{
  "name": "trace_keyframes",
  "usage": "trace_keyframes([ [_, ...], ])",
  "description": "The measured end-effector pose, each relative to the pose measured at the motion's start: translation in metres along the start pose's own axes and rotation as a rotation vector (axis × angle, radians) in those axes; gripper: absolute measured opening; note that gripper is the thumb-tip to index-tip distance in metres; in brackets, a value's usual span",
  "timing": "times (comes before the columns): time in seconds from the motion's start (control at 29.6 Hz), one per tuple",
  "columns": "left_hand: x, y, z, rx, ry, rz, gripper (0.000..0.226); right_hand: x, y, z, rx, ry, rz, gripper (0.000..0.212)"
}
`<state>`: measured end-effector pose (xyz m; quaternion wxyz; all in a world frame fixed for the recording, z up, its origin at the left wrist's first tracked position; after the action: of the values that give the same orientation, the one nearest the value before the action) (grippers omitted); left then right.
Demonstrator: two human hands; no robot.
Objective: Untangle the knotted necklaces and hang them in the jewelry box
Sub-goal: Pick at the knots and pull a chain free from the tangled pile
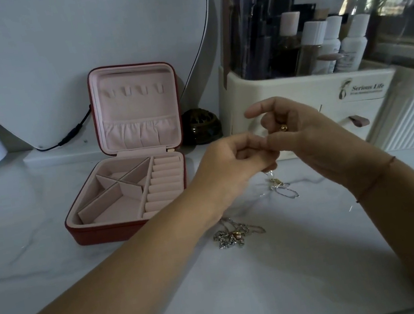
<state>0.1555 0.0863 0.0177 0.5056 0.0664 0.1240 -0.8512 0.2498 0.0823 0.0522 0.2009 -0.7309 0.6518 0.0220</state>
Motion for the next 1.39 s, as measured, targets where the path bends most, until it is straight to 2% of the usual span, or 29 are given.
trace_keyframes([
  [0.07,0.000,-0.005,-0.002,0.067,-0.032,0.023,0.003,0.000,-0.005,-0.002,-0.037,0.002,0.005,0.047],
  [0.17,-0.001,-0.021,-0.006,0.146,-0.100,0.098,0.006,-0.001,-0.020,0.000,-0.059,0.018,0.092,0.037],
  [0.3,-0.002,-0.042,-0.008,-0.100,-0.129,0.163,0.002,0.000,-0.035,0.010,-0.116,0.083,0.179,0.020],
  [0.44,-0.003,-0.044,-0.005,-0.372,-0.062,0.162,0.006,0.001,-0.035,0.008,-0.113,0.069,0.184,0.019],
  [0.54,-0.004,-0.048,-0.006,-0.441,-0.043,0.199,0.008,0.004,-0.055,0.000,-0.156,-0.016,0.322,0.019],
  [0.74,-0.003,-0.060,-0.002,-0.402,-0.022,0.318,0.018,0.019,-0.090,-0.017,0.093,-0.158,0.618,0.015],
  [0.84,-0.004,-0.063,-0.004,-0.256,-0.035,0.330,0.032,0.022,-0.089,-0.019,0.169,-0.149,0.649,0.014],
  [0.98,-0.007,-0.061,-0.013,0.108,-0.119,0.328,0.044,0.023,-0.093,-0.017,0.205,-0.126,0.683,0.009],
  [1.11,-0.009,-0.045,-0.012,0.479,-0.146,0.219,0.059,0.023,-0.094,-0.012,0.279,-0.057,0.682,0.009],
  [1.22,-0.010,-0.034,-0.019,0.691,-0.223,0.099,0.074,0.018,-0.089,-0.003,0.269,0.019,0.627,0.019],
  [1.28,-0.008,-0.025,-0.022,0.789,-0.269,0.046,0.076,0.017,-0.088,-0.004,0.252,0.022,0.608,0.025],
  [1.39,-0.006,-0.025,-0.021,0.862,-0.271,0.080,0.068,0.017,-0.084,-0.001,0.119,0.045,0.559,0.035],
])
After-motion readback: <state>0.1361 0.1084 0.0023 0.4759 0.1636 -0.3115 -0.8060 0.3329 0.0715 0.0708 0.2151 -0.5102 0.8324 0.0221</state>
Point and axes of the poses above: each hand's wrist, its own x-axis away from the middle knuckle, its own y-axis out of the palm, z = x × y, the point moved 10 cm from there along -x, towards the middle knuckle, and after that the axes turned 5 degrees about -x, right-handed, at the moved point
